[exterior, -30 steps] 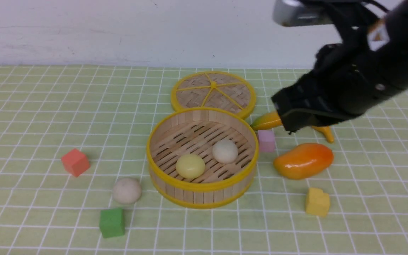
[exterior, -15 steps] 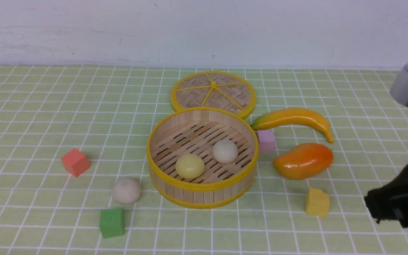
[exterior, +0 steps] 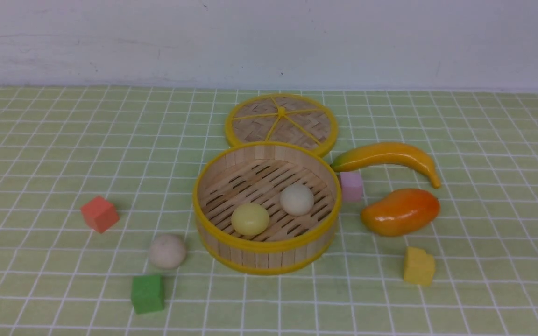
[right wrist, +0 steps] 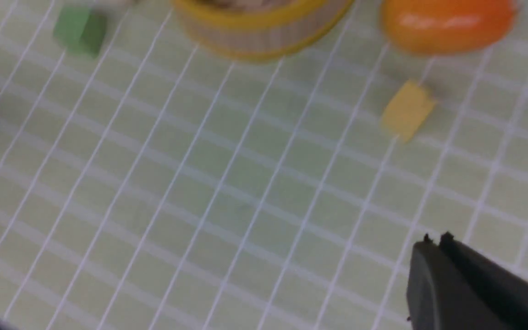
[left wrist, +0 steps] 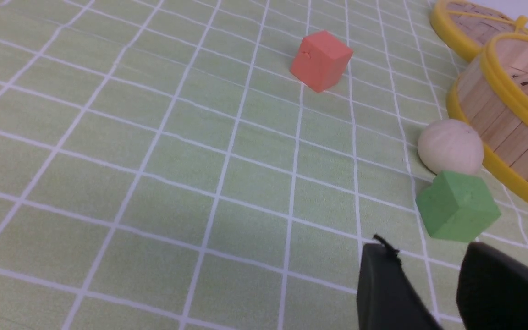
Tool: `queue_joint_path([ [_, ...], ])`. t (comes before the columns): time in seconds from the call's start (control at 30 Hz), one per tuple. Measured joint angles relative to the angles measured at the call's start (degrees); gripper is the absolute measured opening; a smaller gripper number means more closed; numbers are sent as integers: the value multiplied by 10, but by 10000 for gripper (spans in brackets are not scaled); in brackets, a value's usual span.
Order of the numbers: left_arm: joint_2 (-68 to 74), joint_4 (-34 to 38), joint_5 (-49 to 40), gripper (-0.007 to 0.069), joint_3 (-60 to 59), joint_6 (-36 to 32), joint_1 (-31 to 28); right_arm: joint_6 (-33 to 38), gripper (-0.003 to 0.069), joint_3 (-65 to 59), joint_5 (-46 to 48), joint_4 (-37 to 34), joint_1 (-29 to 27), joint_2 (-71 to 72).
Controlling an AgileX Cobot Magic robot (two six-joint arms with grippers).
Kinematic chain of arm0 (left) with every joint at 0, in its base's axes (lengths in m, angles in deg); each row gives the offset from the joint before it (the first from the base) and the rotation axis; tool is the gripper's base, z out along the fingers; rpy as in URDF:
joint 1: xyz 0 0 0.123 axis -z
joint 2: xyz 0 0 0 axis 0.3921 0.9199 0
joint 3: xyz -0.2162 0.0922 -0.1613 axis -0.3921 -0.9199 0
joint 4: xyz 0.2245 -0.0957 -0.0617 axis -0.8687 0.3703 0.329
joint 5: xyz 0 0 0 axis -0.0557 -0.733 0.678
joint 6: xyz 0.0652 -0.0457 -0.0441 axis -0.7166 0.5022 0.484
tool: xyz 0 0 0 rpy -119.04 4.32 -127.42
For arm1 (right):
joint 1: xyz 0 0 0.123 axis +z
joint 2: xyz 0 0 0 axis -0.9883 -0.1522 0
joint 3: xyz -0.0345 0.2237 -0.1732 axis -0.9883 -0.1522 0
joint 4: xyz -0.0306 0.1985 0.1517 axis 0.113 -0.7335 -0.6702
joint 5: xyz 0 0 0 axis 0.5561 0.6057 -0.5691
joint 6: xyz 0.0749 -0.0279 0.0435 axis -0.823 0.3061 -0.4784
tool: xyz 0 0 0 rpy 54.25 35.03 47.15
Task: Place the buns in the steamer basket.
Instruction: Use the left arm to grab a steamed stuffed bun
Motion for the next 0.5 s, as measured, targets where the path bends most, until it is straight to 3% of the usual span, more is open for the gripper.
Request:
queue_joint_path([
  [0.23,0,0,0,238,0,0,0,9,-8,-123,-166,63,-153,216],
  [0.33,0,0,0,238,0,0,0,9,-6,-209,-210,106,-193,291],
  [0.5,0,0,0,238,0,0,0,9,0,-355,-245,156,-214,394],
])
